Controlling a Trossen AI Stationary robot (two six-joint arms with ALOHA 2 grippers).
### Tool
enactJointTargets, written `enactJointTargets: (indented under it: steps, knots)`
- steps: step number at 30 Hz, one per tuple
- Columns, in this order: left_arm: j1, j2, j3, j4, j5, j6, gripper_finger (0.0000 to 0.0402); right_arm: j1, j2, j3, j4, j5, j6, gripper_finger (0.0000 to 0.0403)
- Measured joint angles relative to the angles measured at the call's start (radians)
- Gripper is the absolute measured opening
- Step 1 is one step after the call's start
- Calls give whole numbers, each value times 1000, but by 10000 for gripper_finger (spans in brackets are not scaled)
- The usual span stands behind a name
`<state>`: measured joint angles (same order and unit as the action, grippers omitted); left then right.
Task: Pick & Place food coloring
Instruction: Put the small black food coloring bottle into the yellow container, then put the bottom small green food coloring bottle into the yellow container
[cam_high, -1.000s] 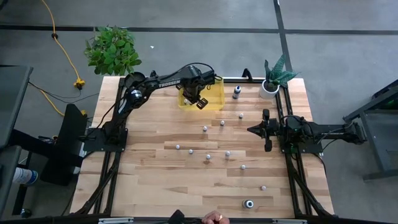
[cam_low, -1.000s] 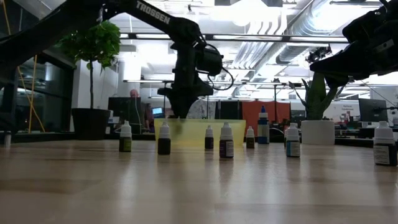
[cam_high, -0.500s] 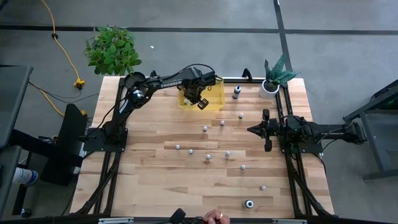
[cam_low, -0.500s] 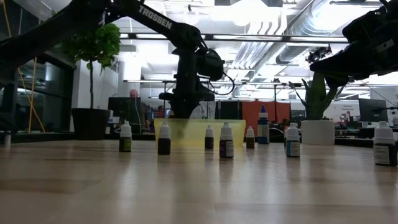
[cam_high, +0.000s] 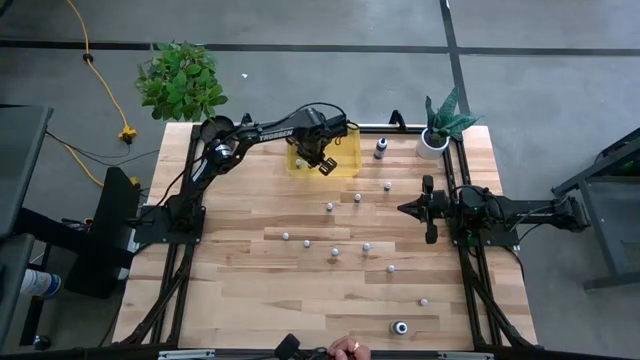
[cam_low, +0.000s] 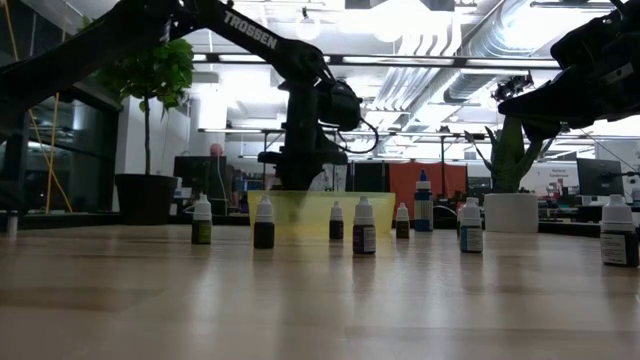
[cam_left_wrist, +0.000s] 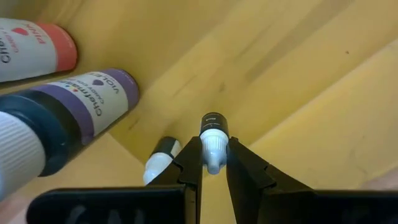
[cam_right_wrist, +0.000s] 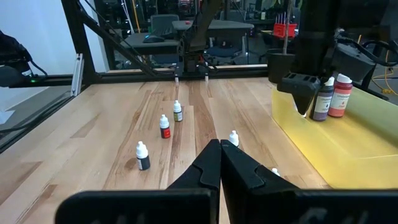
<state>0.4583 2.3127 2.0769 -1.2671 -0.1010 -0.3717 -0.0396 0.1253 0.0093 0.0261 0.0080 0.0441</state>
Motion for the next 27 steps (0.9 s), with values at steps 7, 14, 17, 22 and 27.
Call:
enactJointTargets:
  steps: [7,14,17,22,27]
  knots:
    - [0,-1,-13,-3,2,0,72,0,0,0,0,0,0,0]
    - [0,-1,-45,-4,5,0,95,0,0,0,0,0,0,0]
    - [0,-1,-45,9,4,0,96,0,0,0,0,0,0,0]
    - [0,-8,-43,10,4,0,97,0,0,0,0,0,0,0]
    - [0,-32,-42,15,4,0,97,0,0,0,0,0,0,0]
